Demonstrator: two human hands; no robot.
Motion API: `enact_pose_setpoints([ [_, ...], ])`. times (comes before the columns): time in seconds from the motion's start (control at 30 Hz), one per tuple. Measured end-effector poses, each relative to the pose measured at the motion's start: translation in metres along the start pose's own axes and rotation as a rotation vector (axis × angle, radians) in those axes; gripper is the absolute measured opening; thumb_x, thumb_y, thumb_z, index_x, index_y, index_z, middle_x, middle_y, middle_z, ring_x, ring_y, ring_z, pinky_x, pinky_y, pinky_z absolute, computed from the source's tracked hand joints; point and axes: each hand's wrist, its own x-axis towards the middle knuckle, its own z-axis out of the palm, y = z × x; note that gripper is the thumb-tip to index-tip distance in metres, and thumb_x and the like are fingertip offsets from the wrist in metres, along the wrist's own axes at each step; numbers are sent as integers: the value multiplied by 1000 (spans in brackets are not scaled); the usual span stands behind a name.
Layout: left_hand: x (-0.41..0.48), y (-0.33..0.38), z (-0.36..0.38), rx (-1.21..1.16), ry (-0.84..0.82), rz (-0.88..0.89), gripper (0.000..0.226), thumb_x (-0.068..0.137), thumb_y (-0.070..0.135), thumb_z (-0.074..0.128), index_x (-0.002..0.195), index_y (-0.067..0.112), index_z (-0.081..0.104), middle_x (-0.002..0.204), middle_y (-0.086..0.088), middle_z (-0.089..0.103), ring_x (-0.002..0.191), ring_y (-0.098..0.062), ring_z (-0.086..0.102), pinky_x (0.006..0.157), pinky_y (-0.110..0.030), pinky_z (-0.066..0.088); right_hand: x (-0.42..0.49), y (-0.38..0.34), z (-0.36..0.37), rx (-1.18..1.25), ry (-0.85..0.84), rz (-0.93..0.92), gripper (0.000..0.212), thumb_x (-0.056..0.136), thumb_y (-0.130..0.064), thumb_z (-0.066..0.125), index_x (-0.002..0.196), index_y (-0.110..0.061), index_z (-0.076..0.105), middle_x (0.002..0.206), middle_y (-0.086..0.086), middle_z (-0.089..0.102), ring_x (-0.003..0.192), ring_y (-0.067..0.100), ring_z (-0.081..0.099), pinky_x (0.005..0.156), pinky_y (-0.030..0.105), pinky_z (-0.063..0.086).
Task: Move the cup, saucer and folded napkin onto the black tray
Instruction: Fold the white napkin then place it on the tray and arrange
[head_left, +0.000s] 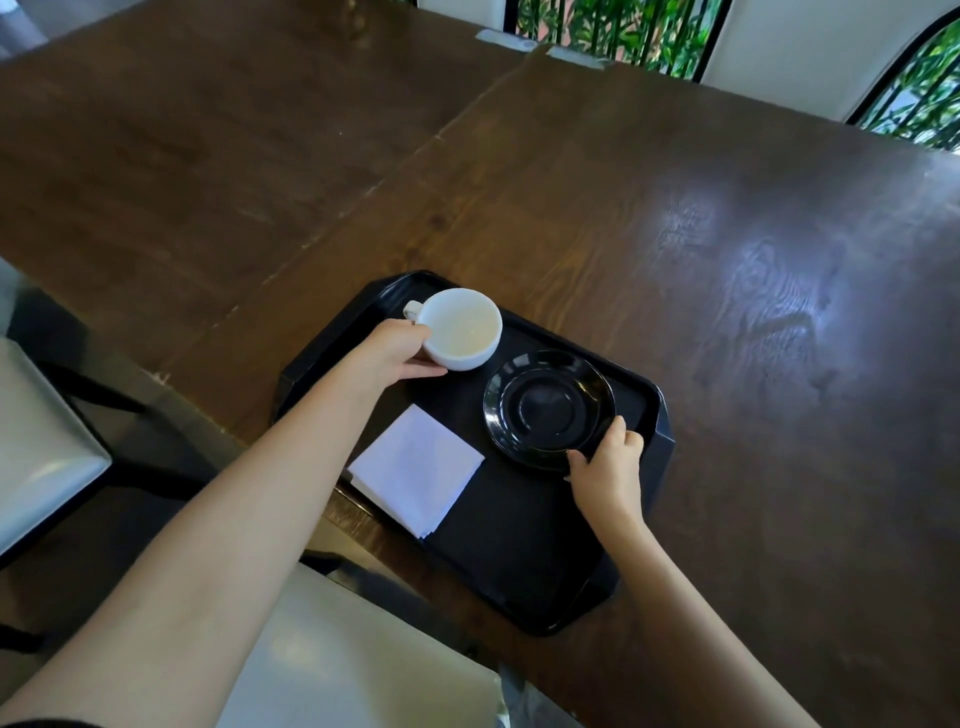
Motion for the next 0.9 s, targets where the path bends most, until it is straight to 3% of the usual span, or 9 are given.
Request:
enact_pose_setpoints([
  [0.17, 0, 4, -4, 12, -35, -13, 35, 89, 1, 46, 123, 11, 47, 125, -16, 46, 105, -31, 56, 54, -36, 60, 0, 3, 2, 25, -17, -15, 63, 90, -5, 55, 143, -1, 22, 139, 19, 30, 106, 34, 58, 93, 44, 51],
  [0.33, -7, 6, -4, 53, -36, -7, 35, 94, 10, 46, 129, 10, 45, 126, -16, 49, 105, -29, 58, 63, -35, 59, 3, 4, 2, 23, 26, -21, 69, 91, -9, 55, 148, -7, 16, 142, 15, 31, 118, 28, 48, 89, 26, 35],
  [0.4, -17, 0, -4, 276, 67, 80, 45, 95, 26, 45, 138, 14, 38, 135, -16, 47, 110, -30, 56, 81, -38, 55, 5, 4, 1, 29, 23, -26, 70, 92, -11, 55, 148, -8, 14, 141, 15, 31, 118, 27, 47, 88, 24, 32],
  [0.47, -36, -28, -6, 673, 219, 302, 57, 93, 40, 42, 144, 18, 27, 145, -13, 40, 127, -32, 43, 102, -45, 41, 4, 5, 0, -12, 37, -63, 75, 91, -17, 57, 149, -7, 10, 145, 15, 28, 122, 28, 45, 90, 25, 33],
  [0.53, -66, -78, -4, 1014, 305, 497, 69, 91, 51, 38, 146, 19, 13, 153, -14, 26, 140, -32, 22, 112, -50, 21, -1, 7, 0, -104, 60, -144, 87, 87, -28, 63, 149, -7, 5, 152, 16, 21, 134, 30, 31, 103, 32, 33],
  [0.6, -90, -124, 2, 1254, 277, 494, 80, 87, 62, 31, 147, 20, -1, 157, -15, 6, 144, -31, 2, 114, -53, 2, -6, 9, 2, -180, 33, -202, 102, 80, -39, 69, 149, -9, 1, 157, 15, 10, 142, 32, 14, 113, 41, 24],
  [0.7, -92, -158, 8, 1363, 199, 380, 86, 86, 68, 25, 146, 18, -11, 157, -14, -13, 143, -30, -16, 113, -54, -8, -10, 9, 7, -291, -27, -230, 114, 74, -45, 73, 149, -9, -4, 159, 15, -3, 143, 34, 6, 116, 45, 20],
  [0.9, -80, -164, 9, 1355, 222, 443, 85, 86, 67, 22, 145, 18, -15, 156, -13, -19, 141, -29, -22, 111, -53, -15, -6, 9, 9, -312, 11, -236, 110, 77, -36, 73, 148, -4, -5, 159, 13, -4, 144, 32, 8, 115, 40, 21],
])
